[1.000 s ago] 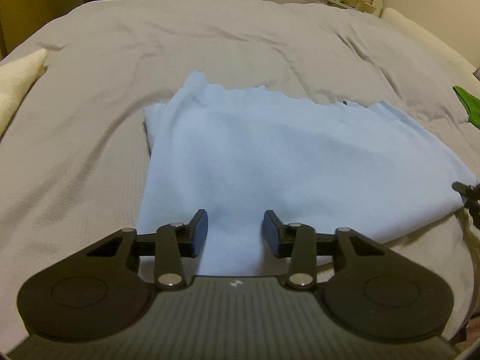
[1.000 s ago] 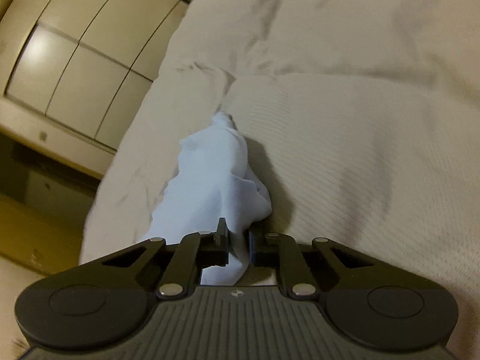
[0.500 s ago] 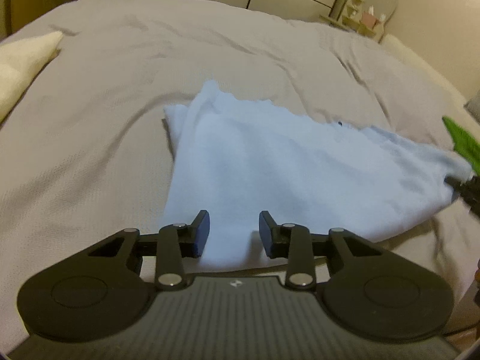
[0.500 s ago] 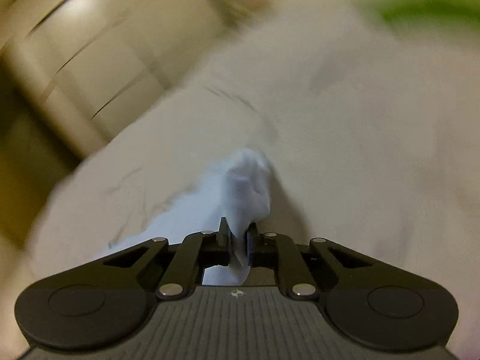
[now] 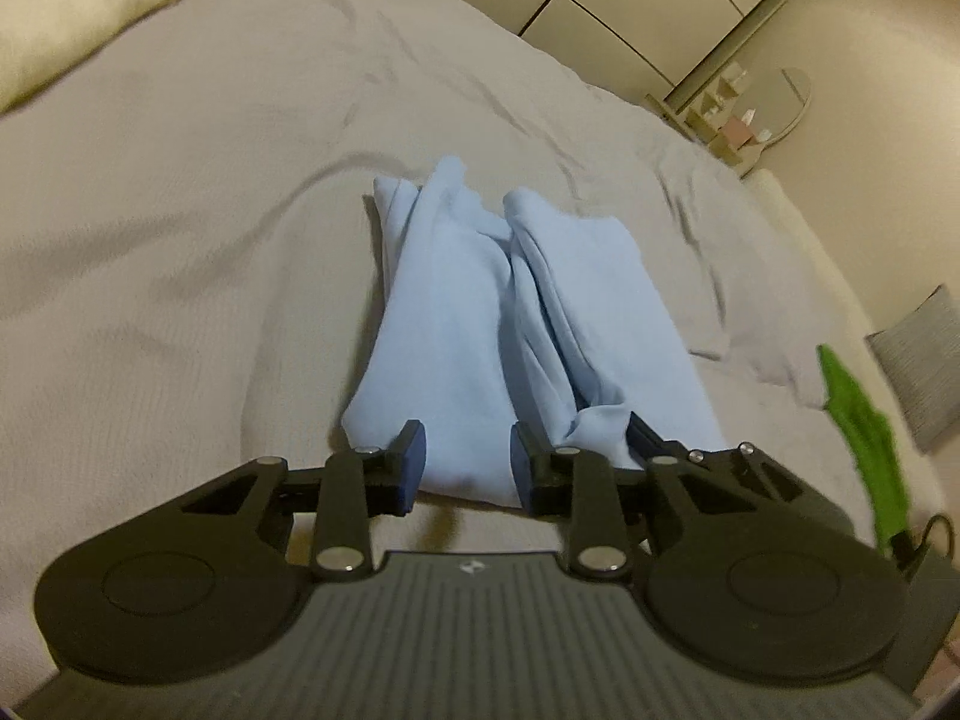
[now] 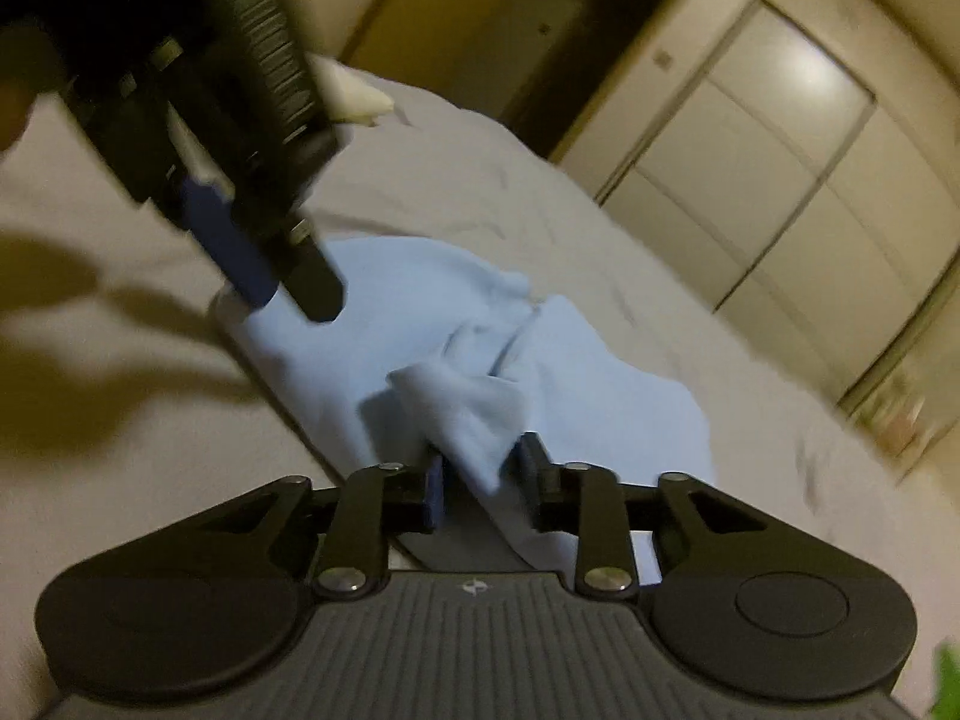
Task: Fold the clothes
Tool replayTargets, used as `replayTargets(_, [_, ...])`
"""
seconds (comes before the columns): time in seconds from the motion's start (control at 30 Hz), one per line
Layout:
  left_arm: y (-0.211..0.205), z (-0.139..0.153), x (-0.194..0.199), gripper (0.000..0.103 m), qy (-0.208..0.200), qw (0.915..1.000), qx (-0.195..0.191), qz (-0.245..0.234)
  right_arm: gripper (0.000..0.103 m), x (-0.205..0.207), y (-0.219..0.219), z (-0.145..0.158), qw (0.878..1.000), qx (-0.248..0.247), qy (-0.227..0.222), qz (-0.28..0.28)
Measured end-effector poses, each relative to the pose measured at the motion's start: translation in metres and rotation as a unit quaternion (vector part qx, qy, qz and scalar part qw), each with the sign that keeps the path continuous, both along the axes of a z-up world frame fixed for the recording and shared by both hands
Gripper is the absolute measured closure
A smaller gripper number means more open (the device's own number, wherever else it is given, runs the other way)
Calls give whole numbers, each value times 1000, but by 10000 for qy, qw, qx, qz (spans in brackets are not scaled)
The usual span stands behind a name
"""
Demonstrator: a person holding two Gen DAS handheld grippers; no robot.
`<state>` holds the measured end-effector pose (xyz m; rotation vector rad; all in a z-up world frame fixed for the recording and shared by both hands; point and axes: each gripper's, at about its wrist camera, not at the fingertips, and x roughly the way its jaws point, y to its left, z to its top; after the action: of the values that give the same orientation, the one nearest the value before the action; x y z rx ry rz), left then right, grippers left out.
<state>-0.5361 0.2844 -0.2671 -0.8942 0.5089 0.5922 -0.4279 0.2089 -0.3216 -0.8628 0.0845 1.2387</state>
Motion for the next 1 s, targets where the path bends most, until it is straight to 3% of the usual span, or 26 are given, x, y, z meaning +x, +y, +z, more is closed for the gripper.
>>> replayTargets(0.07, [3, -1, 0, 78, -136, 9998, -111, -3, 58, 10, -11, 11, 9992, 119, 372, 23])
replayTargets(0.1, [5, 0, 0, 78, -201, 9997, -147, -9, 47, 19, -20, 19, 9976, 217, 658, -8])
replayTargets(0.2, [8, 0, 4, 78, -311, 9992, -232, -41, 44, 58, -53, 41, 9841, 613, 1622, -391])
replayTargets(0.27, [9, -1, 7, 77, -395, 9986, -346, -66, 45, 91, -74, 53, 9641, 875, 2347, -880])
replayTargets(0.33, [14, -3, 12, 72, -507, 9974, -505, -62, 45, 128, -96, 55, 9244, 1131, 3308, -1522])
replayTargets(0.37, [17, -4, 15, 69, -561, 9966, -596, -42, 45, 149, -106, 52, 8941, 1250, 3859, -1896])
replayTargets(0.47, [29, -10, 24, 66, -790, 9926, -924, 29, 54, 206, -130, 27, 7781, 1546, 5375, -2860])
replayTargets(0.5, [31, -11, 28, 64, -871, 9910, -1012, 39, 55, 216, -135, 16, 7460, 1576, 5735, -2998])
replayTargets(0.53, [35, -13, 33, 57, -920, 9899, -1080, 42, 57, 225, -139, 6, 7182, 1593, 6022, -3102])
replayTargets(0.57, [39, -15, 39, 54, -941, 9891, -1136, 32, 58, 229, -139, 0, 7066, 1595, 6143, -3131])
replayTargets(0.63, [44, -21, 52, 53, -977, 9872, -1262, -53, 59, 230, -136, -5, 7026, 1618, 6193, -3108])
replayTargets(0.73, [49, -34, 70, 52, -960, 9843, -1470, -154, 61, 232, -129, -4, 7117, 1612, 6095, -3097])
replayTargets(0.83, [51, -39, 84, 55, -805, 9878, -1319, -191, 63, 228, -130, -5, 7102, 1611, 6127, -3071])
replayTargets(0.87, [51, -38, 87, 70, -766, 9893, -1221, -205, 64, 230, -138, -3, 7092, 1614, 6143, -3062])
replayTargets(0.93, [50, -31, 91, 88, -721, 9922, -966, -310, 67, 231, -133, -1, 7096, 1600, 6145, -3055])
replayTargets(1.0, [45, -16, 92, 92, -727, 9948, -534, -469, 72, 234, -124, -2, 7094, 1590, 6170, -3012])
